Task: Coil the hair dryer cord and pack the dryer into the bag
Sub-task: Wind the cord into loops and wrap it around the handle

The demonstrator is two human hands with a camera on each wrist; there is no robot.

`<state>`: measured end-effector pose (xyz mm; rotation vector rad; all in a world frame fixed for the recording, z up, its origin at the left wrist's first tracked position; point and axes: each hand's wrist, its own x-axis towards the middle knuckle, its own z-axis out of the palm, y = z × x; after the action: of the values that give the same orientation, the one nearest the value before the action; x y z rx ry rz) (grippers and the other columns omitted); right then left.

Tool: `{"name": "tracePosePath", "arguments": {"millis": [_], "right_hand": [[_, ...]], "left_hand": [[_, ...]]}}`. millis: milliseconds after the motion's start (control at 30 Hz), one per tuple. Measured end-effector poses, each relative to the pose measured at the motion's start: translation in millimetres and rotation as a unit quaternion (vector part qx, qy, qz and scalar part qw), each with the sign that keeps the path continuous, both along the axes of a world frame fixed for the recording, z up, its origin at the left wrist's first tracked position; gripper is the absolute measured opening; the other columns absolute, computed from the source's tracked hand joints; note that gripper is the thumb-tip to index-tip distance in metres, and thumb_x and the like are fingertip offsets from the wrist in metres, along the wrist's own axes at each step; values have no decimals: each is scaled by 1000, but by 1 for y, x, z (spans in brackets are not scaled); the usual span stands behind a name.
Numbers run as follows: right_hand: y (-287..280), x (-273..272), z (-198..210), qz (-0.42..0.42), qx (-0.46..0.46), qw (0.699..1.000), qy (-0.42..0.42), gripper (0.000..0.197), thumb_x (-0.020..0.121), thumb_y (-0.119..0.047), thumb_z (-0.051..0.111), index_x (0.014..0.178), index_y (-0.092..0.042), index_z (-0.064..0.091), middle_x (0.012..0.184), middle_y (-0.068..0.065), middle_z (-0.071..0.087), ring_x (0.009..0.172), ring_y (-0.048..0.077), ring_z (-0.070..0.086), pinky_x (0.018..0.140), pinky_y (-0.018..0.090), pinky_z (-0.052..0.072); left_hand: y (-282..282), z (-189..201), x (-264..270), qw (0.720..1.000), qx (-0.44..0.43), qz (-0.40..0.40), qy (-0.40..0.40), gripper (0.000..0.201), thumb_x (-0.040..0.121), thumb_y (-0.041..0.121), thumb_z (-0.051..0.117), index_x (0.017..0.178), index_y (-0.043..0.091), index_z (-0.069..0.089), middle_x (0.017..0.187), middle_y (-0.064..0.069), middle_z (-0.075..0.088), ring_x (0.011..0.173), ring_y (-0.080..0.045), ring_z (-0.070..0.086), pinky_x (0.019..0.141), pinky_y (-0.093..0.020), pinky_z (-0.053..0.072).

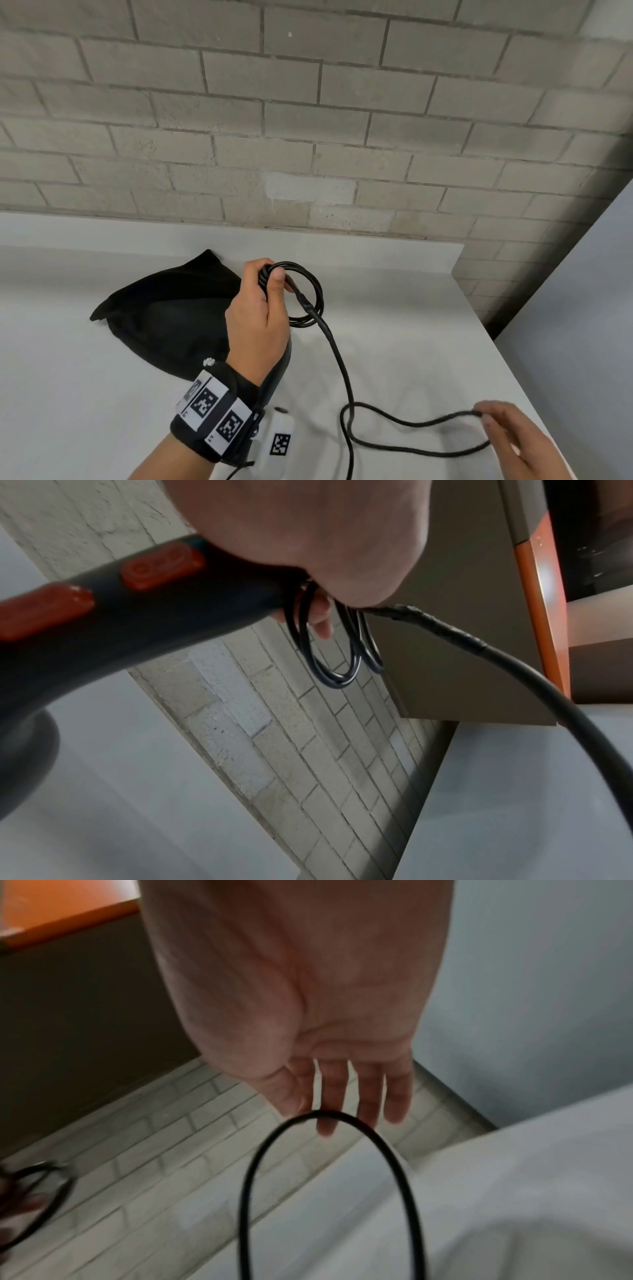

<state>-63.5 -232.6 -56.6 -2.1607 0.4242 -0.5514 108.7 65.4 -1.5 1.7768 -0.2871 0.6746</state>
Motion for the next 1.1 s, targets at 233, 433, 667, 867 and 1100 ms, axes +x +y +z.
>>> {"name": "tracePosePath", "arguments": {"millis": [233, 433, 667, 867, 1100], "right_hand": [[106, 23, 71, 139, 69, 981, -118, 25, 81, -51, 60, 102, -37, 64, 104, -15, 69, 97, 4, 66, 86, 11, 47], [140, 43, 92, 209, -101, 970, -68, 9, 95, -40, 53, 104, -40, 53, 86, -19, 59, 68, -3, 54, 62, 8, 39], [111, 63, 148, 200, -315, 918, -136, 14, 97, -40, 47, 97, -33, 59, 82, -16, 58, 67, 4, 50, 58, 20, 43], [103, 80, 173, 303, -292, 904, -76, 22, 95, -45, 45, 91, -32, 62, 79, -15, 60, 76, 7, 57, 66, 30, 49], [112, 94, 184, 368, -248, 896, -31, 19, 97, -33, 53, 84, -28, 66, 74, -13, 64, 75, 6, 59, 65, 23, 46]], "left_hand": [[-19, 5, -14, 997, 82, 3, 1, 34, 97, 53, 30, 103, 26, 49, 96, 29, 63, 76, -6, 63, 65, -40, 53], [-24, 4, -18, 989, 147, 1, 4, 39, 97, 60, 24, 102, 28, 46, 64, 13, 63, 55, -8, 61, 59, -40, 52], [-23, -2, -25, 984, 170, -43, -41, 54, 95, 72, 14, 102, 28, 45, 57, 7, 57, 47, -9, 56, 50, -39, 50], [-24, 2, -29, 975, 201, -59, -79, 55, 90, 79, 23, 102, 28, 42, 64, 21, 54, 45, -7, 56, 47, -26, 46], [-27, 3, -33, 957, 260, -34, -121, 49, 97, 65, 34, 92, 19, 51, 52, 20, 25, 37, -9, 44, 39, -25, 38]]}}
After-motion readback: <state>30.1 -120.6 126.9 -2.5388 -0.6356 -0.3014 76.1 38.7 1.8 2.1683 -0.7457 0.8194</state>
